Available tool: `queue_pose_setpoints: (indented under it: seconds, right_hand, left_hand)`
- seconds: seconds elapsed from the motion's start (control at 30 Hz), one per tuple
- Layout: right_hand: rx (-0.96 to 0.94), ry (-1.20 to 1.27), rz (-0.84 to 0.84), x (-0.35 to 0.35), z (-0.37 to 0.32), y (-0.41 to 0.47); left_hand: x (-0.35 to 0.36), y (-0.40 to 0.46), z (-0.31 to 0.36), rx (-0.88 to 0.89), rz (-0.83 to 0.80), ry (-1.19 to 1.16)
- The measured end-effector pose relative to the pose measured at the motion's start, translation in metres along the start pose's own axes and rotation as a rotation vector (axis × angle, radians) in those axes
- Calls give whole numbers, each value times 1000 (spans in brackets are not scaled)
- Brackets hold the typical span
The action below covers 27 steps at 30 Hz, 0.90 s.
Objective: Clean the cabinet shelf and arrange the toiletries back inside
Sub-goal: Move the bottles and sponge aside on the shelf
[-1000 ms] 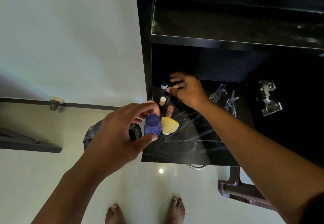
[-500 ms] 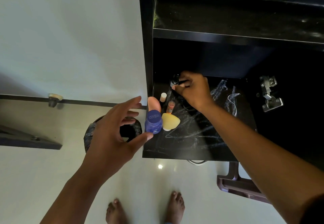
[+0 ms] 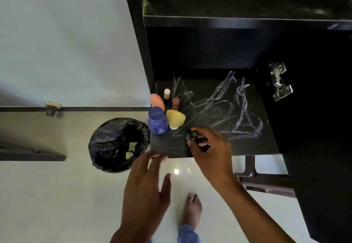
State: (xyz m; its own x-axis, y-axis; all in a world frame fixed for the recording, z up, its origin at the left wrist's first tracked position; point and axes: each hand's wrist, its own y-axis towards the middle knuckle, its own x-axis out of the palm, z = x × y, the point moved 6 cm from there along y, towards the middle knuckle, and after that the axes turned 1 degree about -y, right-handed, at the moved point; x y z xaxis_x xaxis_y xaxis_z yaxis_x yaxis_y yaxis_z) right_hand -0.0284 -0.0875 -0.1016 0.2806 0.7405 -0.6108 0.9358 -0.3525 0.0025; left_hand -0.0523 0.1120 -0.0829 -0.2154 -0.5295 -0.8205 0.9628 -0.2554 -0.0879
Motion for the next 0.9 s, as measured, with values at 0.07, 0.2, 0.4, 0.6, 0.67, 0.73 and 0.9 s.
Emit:
queue_pose_setpoints:
  seconds: [0.07,0.2,0.4,0.6,0.67,0.73,0.9]
  right_hand:
    - [-29,-12,-26,8,-7,-7]
    - [-65,-9,-59,22,-13,-11]
    - [-88,-54,-18,25,-10,-9]
    - [-86,-37,-5,26,-8,-13]
    - [-76,-39,-24,26,-9,-13]
    - [-62,-57,-59,23,-7,-14]
    - [-3,-164,-54,-4,0,-34]
  left_hand:
    - [8,4,7,64,-45,71]
    - [14,17,14,130,-70,178]
    - [19,28,14,167,-105,218]
    - [22,28,12,165,-137,235]
    - [21,27,12,166,-133,233]
    - [20,26,12,163,-128,231]
    - [16,10,8,107,-147,216]
